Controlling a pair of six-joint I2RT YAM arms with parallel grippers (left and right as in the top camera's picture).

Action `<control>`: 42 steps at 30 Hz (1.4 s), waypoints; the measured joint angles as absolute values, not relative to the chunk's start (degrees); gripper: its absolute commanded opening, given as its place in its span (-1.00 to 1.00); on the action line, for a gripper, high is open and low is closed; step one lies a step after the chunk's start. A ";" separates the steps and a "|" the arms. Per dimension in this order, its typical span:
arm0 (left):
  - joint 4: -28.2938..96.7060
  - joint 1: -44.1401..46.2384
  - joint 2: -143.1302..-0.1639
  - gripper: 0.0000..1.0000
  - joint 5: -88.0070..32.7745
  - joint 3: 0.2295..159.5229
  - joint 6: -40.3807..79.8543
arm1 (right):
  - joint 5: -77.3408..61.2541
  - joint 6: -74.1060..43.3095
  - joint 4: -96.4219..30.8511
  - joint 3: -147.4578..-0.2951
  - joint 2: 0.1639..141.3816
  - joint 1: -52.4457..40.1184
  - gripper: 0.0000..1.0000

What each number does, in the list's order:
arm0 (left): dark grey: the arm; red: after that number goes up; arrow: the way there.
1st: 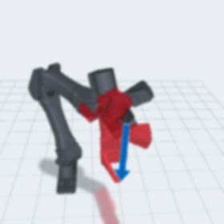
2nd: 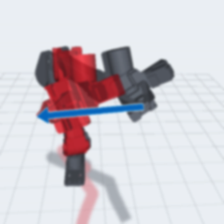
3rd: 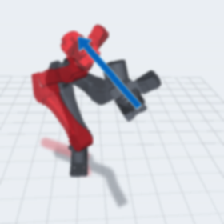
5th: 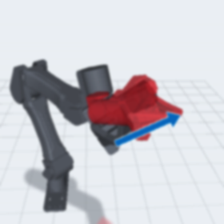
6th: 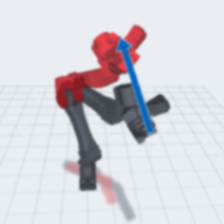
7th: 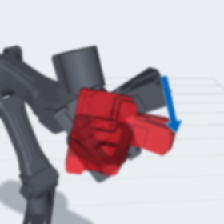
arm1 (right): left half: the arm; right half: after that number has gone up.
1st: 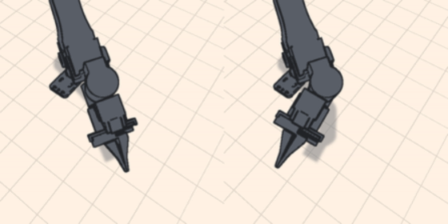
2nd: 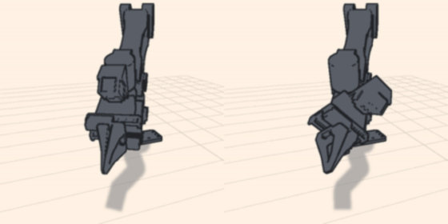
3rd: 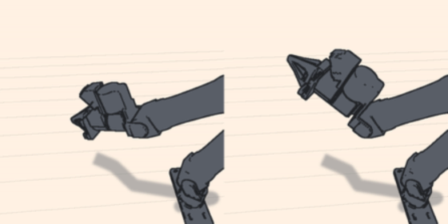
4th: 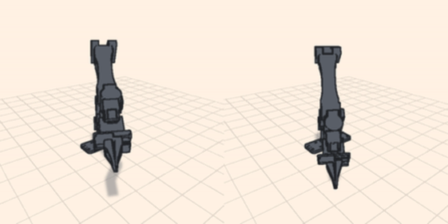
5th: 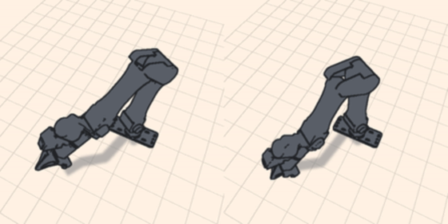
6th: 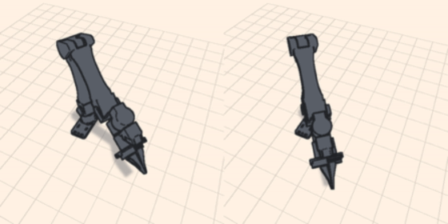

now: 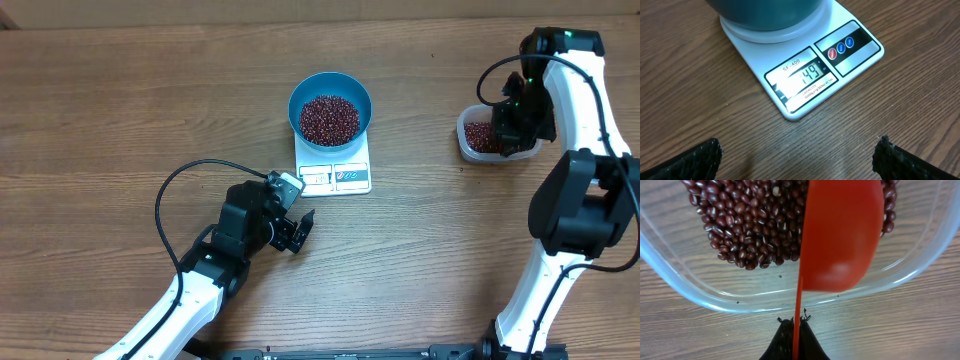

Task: Scoop item into bowl and weigh 150g on scale
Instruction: 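Lower the red scoop into the container and scoop beans with right gripper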

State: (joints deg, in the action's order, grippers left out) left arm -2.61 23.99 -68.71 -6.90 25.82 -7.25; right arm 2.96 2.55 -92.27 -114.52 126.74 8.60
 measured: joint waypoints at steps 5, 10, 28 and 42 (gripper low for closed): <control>-2.61 23.99 -68.71 0.99 -6.90 25.82 -7.22 | 2.96 2.28 -92.05 -114.56 128.55 8.58 -0.93; -2.63 23.99 -68.71 0.99 -6.90 25.82 -7.25 | 2.92 2.13 -91.64 -115.13 128.97 8.60 -0.93; -2.61 23.99 -68.71 0.99 -6.90 25.82 -7.25 | -2.15 4.78 -90.41 -115.13 129.19 8.58 -0.93; -2.63 23.99 -68.71 0.99 -6.90 25.82 -7.25 | -6.90 7.55 -90.43 -115.13 129.29 8.47 -0.93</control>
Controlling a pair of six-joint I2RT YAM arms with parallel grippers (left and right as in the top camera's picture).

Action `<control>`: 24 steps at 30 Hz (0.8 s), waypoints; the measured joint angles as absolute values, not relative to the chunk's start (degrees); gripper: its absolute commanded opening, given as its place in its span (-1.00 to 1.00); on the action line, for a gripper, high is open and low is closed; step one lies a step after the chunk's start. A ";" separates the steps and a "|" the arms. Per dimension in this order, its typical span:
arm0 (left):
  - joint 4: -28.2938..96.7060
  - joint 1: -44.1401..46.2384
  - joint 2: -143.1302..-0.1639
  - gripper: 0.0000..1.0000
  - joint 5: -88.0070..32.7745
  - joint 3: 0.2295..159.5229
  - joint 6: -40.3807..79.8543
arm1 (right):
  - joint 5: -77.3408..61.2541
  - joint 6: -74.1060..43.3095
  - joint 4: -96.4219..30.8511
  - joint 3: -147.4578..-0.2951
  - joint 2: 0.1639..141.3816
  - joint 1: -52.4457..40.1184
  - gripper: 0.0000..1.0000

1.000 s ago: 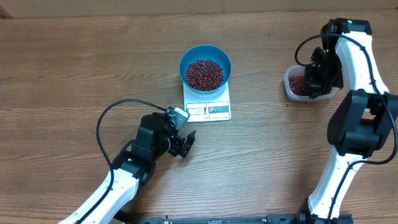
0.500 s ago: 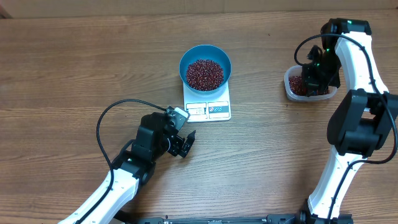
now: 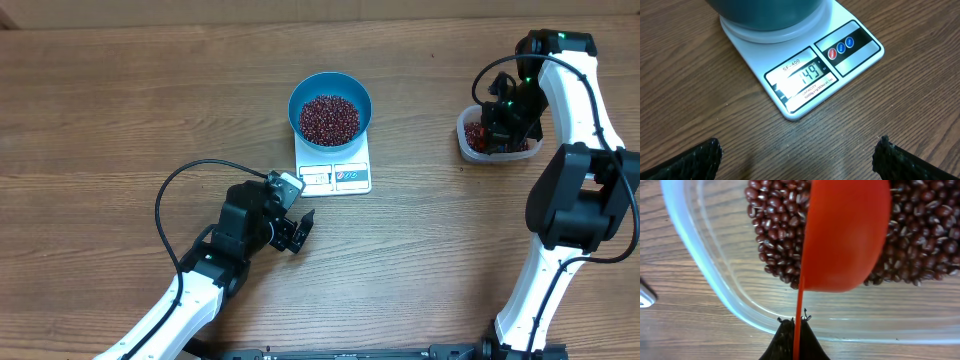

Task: Scoop item into bowl and weigh 150g on scale
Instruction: 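Lower the red scoop into the container and scoop beans with right gripper, then lift the filled scoop and carry it left over the blue bowl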

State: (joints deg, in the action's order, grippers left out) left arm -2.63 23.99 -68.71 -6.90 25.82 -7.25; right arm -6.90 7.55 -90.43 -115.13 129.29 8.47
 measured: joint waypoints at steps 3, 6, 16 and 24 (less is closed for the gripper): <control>-2.61 23.99 -68.71 0.99 -6.90 25.82 -7.25 | -7.75 7.99 -90.43 -115.13 129.40 8.47 -0.93; -2.63 23.99 -68.71 0.99 -6.90 25.82 -7.25 | -8.36 8.36 -90.43 -115.13 129.40 8.47 -0.93; -2.61 23.99 -68.71 0.99 -6.90 25.82 -7.22 | -9.23 9.98 -90.85 -115.13 129.43 8.88 -0.93; -2.61 23.99 -68.71 0.99 -6.90 25.82 -7.22 | -12.88 13.37 -92.40 -115.15 129.43 12.47 -0.93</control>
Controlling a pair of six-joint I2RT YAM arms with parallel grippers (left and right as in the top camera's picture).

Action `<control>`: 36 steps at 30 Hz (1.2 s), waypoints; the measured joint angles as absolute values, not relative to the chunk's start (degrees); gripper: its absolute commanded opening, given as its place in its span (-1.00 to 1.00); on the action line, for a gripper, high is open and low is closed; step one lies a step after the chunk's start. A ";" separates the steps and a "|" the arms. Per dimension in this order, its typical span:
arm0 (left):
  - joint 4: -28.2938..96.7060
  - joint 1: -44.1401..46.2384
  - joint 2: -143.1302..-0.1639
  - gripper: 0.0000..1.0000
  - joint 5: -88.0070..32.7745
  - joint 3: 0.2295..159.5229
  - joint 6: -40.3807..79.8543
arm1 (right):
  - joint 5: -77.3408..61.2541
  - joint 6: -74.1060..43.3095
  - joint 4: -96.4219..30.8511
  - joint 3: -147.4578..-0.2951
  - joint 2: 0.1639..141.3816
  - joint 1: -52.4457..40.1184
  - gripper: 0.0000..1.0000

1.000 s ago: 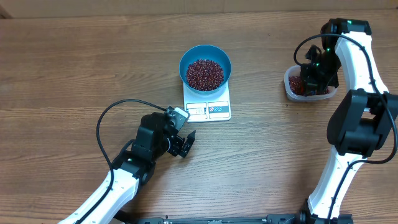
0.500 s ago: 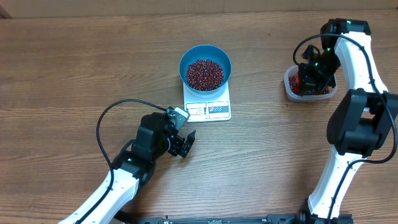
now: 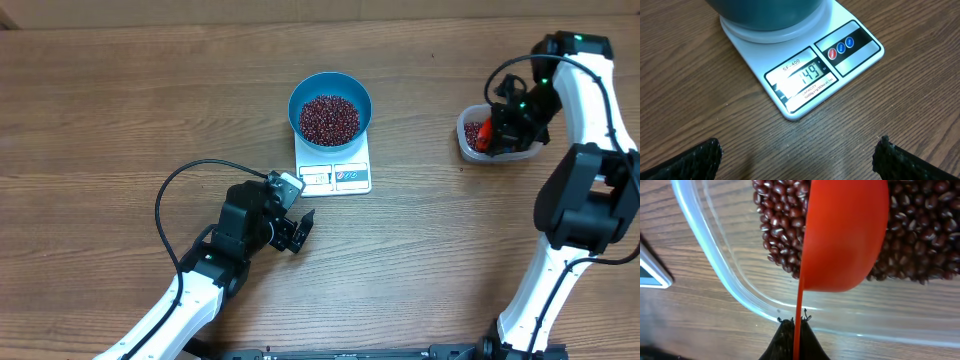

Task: Scoop item into bowl and weigh 150g on scale
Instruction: 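Lift the filled scoop and carry it left over the blue bowl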

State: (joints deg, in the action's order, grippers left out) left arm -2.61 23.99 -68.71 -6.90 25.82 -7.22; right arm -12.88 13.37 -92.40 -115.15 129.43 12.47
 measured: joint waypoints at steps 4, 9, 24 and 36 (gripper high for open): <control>-2.61 23.99 -68.71 0.99 -6.90 25.82 -7.25 | -14.90 14.98 -93.67 -116.22 129.43 14.26 -0.93; -2.63 23.99 -68.71 0.99 -6.90 25.82 -7.25 | -17.45 16.99 -95.18 -118.48 129.40 15.03 -0.93; -2.61 23.99 -68.71 0.99 -6.90 25.82 -7.25 | -23.40 19.99 -97.12 -120.25 124.09 15.00 -0.93; -2.61 23.99 -68.71 0.99 -6.90 25.82 -7.25 | -31.11 22.13 -96.33 -120.33 122.74 10.37 -0.93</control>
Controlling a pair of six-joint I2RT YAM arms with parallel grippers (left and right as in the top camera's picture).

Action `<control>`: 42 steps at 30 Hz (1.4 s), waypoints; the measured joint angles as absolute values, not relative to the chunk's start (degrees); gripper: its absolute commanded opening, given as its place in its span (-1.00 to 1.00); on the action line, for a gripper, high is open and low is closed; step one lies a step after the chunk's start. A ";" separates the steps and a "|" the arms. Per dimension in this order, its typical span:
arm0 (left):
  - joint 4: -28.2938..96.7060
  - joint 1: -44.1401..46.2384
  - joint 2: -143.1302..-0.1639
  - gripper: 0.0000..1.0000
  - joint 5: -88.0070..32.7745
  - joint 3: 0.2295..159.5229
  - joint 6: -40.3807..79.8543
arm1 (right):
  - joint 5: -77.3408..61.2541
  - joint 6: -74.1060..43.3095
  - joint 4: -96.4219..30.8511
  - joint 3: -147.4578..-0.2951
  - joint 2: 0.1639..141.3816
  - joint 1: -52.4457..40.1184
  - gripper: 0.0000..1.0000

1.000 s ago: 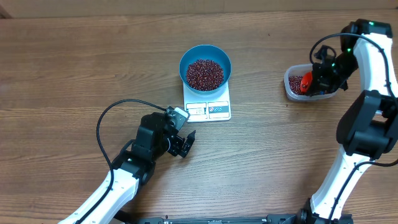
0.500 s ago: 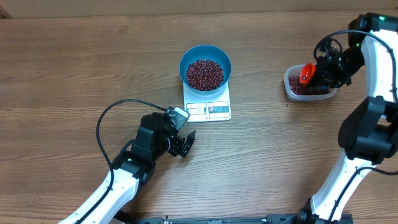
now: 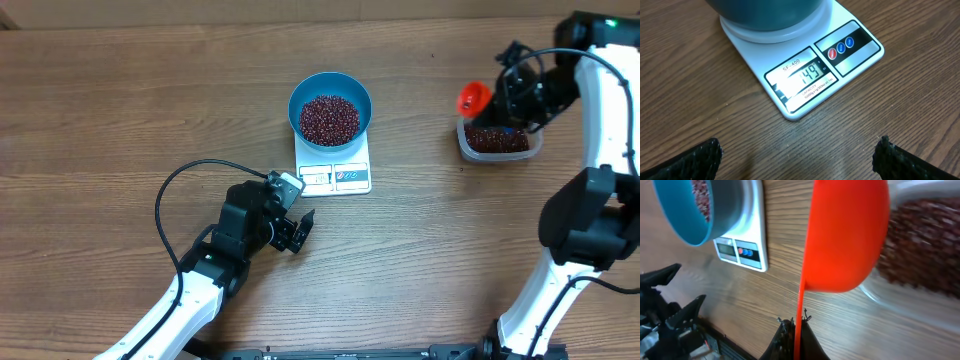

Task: Scoop item into bowl and weigh 150g on scale
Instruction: 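Lift the filled scoop and carry it left over the blue bowl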

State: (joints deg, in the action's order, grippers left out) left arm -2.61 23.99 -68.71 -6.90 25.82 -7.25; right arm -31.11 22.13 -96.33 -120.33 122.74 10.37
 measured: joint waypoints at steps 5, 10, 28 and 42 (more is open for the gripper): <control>-2.61 23.99 -68.71 0.99 -6.90 25.82 -7.25 | -32.29 22.13 -95.15 -120.33 122.74 5.50 -0.93; -2.61 23.99 -68.71 0.99 -6.90 25.82 -7.25 | -33.23 21.82 -93.95 -120.33 122.74 1.45 -0.93; -2.61 23.99 -68.71 0.99 -6.90 25.82 -7.25 | -33.32 19.38 -90.32 -128.16 122.74 -10.33 -0.93; -2.63 23.99 -68.71 0.99 -6.90 25.82 -7.25 | -17.85 12.16 -83.29 -128.16 122.74 -21.34 -0.93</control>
State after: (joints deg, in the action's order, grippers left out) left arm -2.63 23.99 -68.71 -6.90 25.82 -7.25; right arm -17.85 12.16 -83.29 -128.16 122.74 -21.34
